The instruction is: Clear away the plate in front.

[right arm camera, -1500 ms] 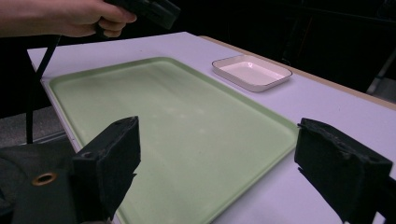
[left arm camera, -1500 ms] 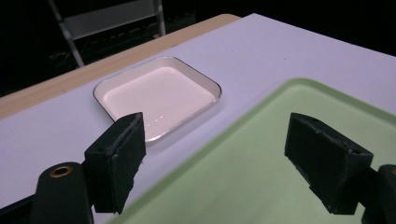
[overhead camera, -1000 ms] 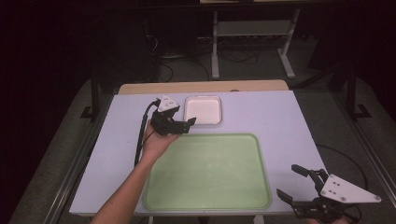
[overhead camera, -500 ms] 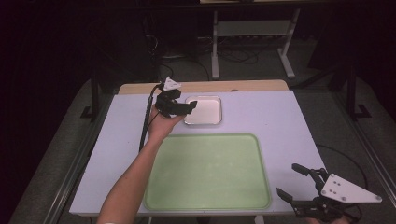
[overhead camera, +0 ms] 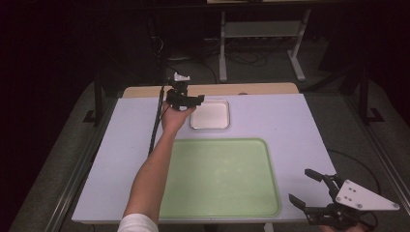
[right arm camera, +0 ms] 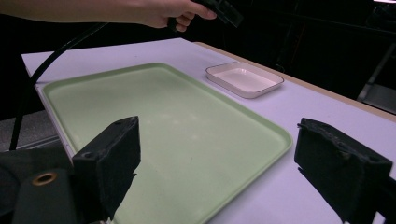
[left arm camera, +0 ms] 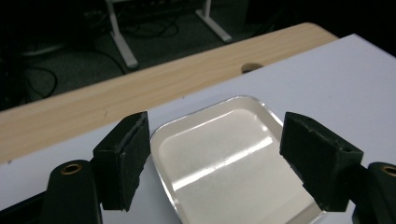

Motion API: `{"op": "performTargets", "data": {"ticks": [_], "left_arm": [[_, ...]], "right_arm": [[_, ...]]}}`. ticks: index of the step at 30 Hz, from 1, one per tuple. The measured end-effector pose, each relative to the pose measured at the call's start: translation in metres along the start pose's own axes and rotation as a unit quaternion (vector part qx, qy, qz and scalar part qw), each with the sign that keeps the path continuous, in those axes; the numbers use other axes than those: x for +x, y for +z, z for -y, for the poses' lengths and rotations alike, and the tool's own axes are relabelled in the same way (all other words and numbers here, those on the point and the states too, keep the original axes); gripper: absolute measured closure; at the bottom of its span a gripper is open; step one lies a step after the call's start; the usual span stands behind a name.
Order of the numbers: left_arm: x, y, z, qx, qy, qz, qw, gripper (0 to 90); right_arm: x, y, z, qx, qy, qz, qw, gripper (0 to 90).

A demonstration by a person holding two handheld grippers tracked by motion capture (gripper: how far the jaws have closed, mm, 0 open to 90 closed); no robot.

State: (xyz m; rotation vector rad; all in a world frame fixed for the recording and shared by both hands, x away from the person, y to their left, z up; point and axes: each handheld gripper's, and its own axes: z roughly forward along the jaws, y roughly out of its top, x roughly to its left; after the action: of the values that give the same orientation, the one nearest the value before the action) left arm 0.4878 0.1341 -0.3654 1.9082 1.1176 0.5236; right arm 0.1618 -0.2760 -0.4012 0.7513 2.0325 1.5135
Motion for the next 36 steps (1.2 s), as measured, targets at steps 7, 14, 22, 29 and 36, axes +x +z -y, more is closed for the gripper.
{"op": "performTargets", "data": {"ticks": [7,14,22,29,36], "left_arm": [[0.007,0.022,0.011,0.032,-0.034,-0.001,0.9989,29.3],[0.016,0.037,0.021,0.058,-0.059,-0.016,0.9964,32.7],[0.023,0.051,0.032,0.096,-0.081,-0.012,0.9921,46.1],[0.027,0.054,0.036,0.122,-0.077,-0.032,0.9891,53.4],[0.028,0.060,0.039,0.131,-0.100,-0.037,0.9857,59.2]], "right_arm": [[0.000,-0.001,0.000,0.001,-0.001,-0.001,1.0000,13.7],[0.000,0.000,0.000,-0.001,-0.002,-0.002,1.0000,13.8],[-0.001,-0.002,0.001,-0.004,0.003,0.000,1.0000,13.8],[0.000,-0.001,0.001,-0.001,0.000,-0.002,1.0000,13.8],[0.001,0.000,0.001,0.001,-0.003,-0.004,1.0000,13.9]]}}
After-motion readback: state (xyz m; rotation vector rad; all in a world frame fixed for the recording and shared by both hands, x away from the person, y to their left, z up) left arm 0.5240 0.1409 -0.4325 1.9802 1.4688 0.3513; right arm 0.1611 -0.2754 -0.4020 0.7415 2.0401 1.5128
